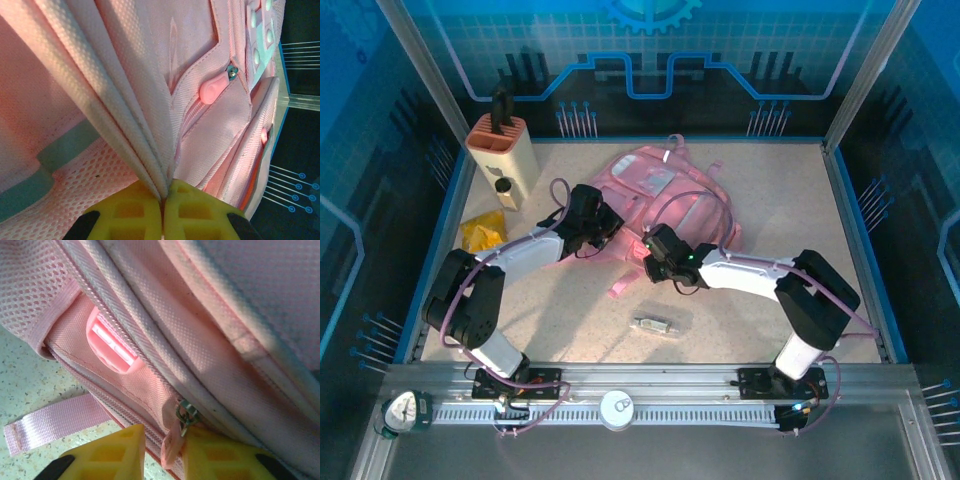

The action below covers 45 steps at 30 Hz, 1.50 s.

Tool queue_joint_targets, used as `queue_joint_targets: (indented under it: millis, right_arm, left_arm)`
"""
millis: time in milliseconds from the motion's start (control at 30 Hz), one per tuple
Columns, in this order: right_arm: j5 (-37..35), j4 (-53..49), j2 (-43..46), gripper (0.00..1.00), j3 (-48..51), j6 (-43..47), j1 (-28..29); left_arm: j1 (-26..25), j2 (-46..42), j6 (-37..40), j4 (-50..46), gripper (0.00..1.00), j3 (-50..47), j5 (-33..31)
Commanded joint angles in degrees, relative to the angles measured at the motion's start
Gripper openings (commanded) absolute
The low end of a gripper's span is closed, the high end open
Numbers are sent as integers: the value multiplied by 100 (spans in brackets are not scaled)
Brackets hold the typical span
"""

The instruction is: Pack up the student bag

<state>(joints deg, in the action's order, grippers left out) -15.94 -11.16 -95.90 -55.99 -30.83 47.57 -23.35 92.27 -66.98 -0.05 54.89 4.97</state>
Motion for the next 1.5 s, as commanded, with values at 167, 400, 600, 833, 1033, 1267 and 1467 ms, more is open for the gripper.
queue_joint_targets:
  millis: [167, 400, 600, 833, 1033, 1267, 1467]
  right_arm:
    - [-177, 11, -284, 16, -289, 24, -66]
    - [-365, -426, 251, 0, 109, 190, -31]
    - [-630, -880, 1389, 0, 1068, 211, -249]
    - [-269, -948, 2023, 0, 1330, 476, -317]
    - [480, -165, 1312, 0, 913, 167, 153]
    - [470, -14, 970, 0, 877, 54, 144]
    - [405, -90, 959, 0, 945, 0, 147]
  left_arm:
    - [19, -255, 230, 236, 0, 32, 104]
    - [152, -278, 502, 2, 0, 204, 77]
    - [428, -25, 824, -295, 0, 575, 192]
    - [718, 447, 1050, -366, 0, 1237, 567]
    - [787, 707, 1665, -767, 16, 1767, 704]
    - [729, -383, 937, -176, 43, 313, 958]
    - [-184, -989, -2, 233, 51, -702, 346]
